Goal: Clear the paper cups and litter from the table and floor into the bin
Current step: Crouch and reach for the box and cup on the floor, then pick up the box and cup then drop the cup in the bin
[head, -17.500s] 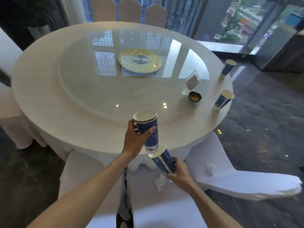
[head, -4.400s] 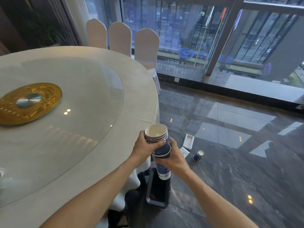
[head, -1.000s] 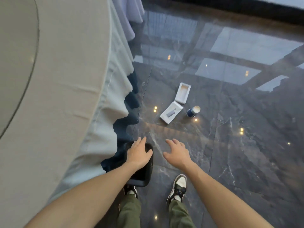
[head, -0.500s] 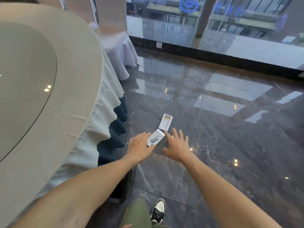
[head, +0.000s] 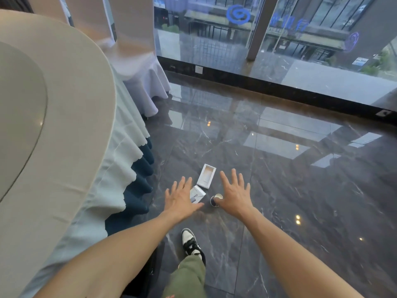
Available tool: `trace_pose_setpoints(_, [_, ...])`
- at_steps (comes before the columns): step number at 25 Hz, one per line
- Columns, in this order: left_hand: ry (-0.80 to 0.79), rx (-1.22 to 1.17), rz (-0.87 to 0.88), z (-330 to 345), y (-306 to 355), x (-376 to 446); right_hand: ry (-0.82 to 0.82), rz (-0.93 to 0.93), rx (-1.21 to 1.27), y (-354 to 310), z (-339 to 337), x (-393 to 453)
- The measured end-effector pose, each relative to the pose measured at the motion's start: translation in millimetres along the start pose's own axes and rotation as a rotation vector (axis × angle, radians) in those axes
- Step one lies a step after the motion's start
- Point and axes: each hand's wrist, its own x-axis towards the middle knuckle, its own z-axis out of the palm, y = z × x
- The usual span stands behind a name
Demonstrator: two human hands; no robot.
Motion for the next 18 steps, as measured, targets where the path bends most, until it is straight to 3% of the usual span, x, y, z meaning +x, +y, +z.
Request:
trace_pose_setpoints(10, [-0.085,-0.063,-0.073,-7.3,-0.2,111.0,-0.143,0.146,0.061,33.7,6.2,105.7])
trace_pose_setpoints(18, [-0.087,-0.207,-0.255,65.1,-16.3,192.7,-0.177,0.029,0.037,70.5,58.7,204.4])
